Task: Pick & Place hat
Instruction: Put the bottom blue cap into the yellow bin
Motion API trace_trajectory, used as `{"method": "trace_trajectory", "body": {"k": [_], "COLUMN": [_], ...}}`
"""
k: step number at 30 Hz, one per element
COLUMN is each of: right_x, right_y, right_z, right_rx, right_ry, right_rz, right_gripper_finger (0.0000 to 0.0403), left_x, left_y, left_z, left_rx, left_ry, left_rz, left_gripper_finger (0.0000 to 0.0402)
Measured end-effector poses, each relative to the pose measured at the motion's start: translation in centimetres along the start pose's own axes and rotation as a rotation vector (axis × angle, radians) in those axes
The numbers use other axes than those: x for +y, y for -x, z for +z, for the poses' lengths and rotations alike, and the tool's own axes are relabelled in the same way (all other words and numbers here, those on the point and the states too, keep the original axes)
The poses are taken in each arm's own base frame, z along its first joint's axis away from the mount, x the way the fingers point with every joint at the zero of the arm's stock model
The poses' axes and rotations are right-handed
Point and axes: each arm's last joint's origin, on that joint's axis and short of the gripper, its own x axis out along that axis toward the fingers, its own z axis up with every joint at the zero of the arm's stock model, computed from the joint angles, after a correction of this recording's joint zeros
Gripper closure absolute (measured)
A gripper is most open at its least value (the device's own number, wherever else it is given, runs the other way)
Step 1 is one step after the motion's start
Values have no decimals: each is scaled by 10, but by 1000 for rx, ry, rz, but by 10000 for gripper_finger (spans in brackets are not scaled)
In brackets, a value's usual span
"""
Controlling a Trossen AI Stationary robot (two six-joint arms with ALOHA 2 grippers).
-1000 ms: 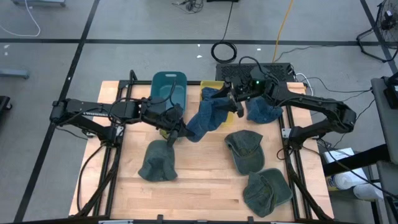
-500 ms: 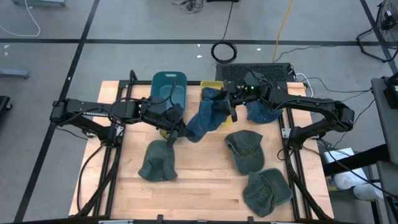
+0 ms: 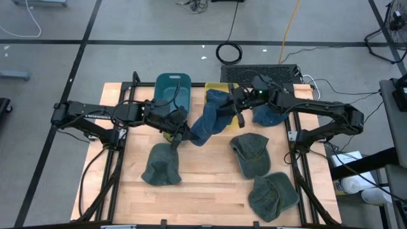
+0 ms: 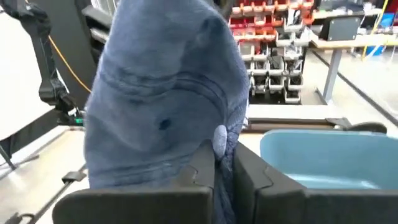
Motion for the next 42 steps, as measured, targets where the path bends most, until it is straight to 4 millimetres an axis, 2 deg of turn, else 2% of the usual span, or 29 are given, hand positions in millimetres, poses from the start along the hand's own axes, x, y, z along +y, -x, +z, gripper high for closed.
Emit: {"method": "trace_trajectory", "body": {"k": [3,9,16,22,30,37,42], "right_x": [8,26,39,48,57,48,37], "right_y": [11,36,56,70,86,80,63], "right_z": [11,42,71,93,113,114,115], "right_rx": [-38,-103,-69,31,126,305,405], "right_ry": [19,47,45,93,162,140,131], "right_rz": [24,55,51,-17,-202,-359,-345], "right_gripper_finger": [397,397,397,398,398,398,398], "left_x": [2,10,25,36,42,40,39], "left_y": [0,3,8,13,16,17,17], "left_z": [-1,3,11,17,22,26,28], "left_rx": [13,-3,-35,-50,-86,-127,-144], "left_ry": [4,30,46,73,108,98,89], "left_rz": [13,40,87,101,112,92,82], "left_gripper_finger": [377,304,242,214,200,199,199]}}
